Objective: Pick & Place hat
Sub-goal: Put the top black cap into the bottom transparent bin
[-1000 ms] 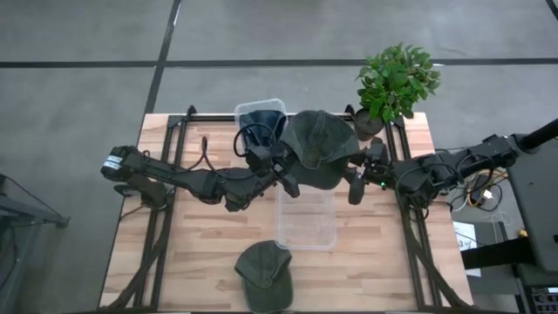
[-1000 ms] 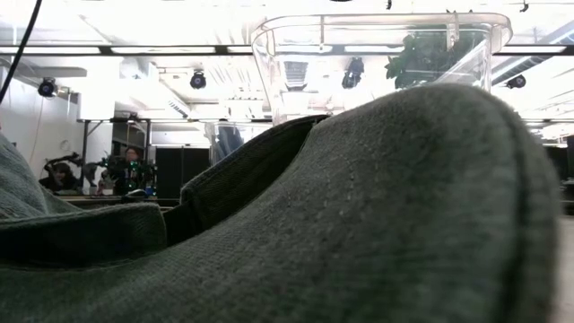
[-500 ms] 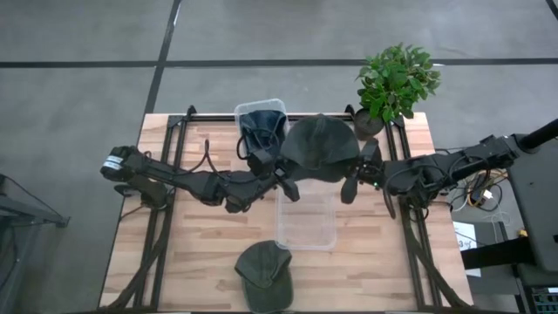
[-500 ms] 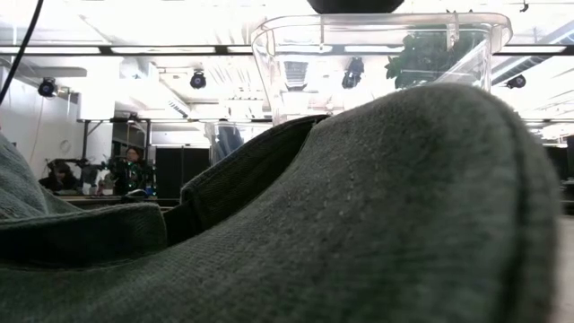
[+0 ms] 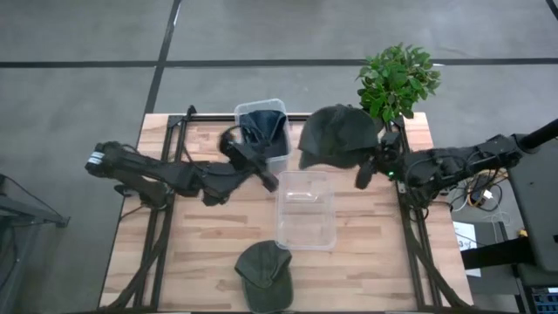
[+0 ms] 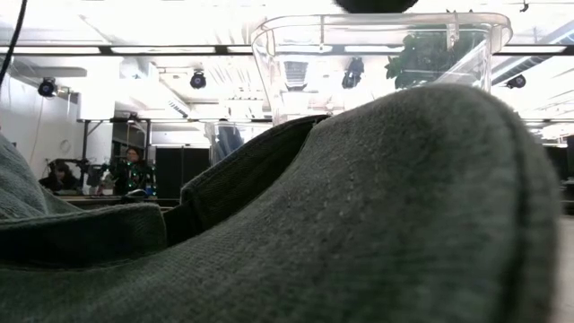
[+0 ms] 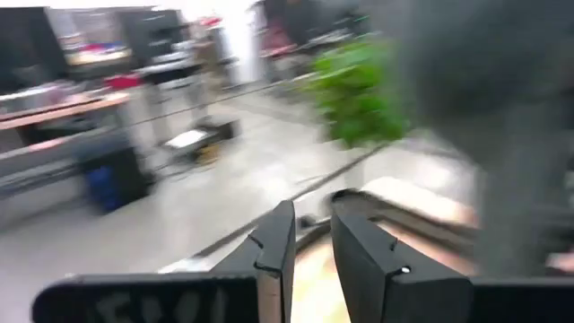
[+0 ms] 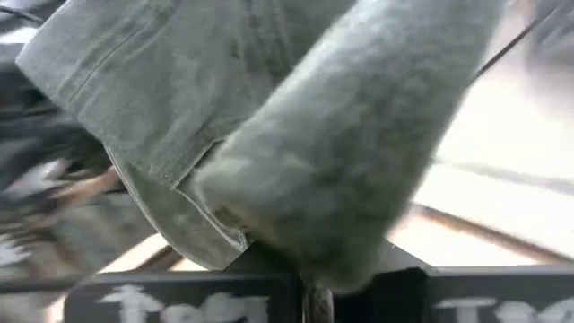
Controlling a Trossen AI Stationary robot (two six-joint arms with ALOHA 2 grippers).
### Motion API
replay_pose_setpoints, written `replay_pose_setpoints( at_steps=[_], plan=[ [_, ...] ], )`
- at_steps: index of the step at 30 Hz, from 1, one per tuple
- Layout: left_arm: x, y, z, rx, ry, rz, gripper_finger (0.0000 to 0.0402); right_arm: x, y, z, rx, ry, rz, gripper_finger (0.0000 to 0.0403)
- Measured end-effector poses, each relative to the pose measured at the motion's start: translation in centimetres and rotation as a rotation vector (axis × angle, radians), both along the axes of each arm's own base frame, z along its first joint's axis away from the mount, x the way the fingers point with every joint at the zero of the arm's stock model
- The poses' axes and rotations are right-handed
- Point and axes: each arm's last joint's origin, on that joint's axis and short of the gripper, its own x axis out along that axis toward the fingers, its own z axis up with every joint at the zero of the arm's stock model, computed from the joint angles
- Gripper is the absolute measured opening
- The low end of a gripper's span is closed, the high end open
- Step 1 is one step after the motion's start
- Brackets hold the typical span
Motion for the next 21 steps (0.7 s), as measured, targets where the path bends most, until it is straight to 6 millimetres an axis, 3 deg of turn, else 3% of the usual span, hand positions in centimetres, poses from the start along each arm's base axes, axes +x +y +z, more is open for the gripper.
replay_pose_setpoints(
  at_steps=[6,11,16,21],
  plan=[
    [-5.2,1.5,-0.7,-0.097,0.035,0.199,0.0070,-3.1,-0.8,0.5,0.355,-0.082,0.262,0.0009],
    [-8.7,2.4,-2.9,-0.244,-0.035,0.281,0.0071,-4.5,-0.7,1.1,0.629,-0.155,0.423,0.0009],
    [-10.1,2.7,-5.7,-0.329,-0.099,0.315,0.0071,-3.8,-0.3,0.9,0.844,-0.169,0.418,0.0009],
    [-10.1,2.7,-8.6,-0.351,-0.072,0.327,0.0071,-1.0,0.6,-0.6,0.959,-0.092,0.360,0.0010]
  ],
)
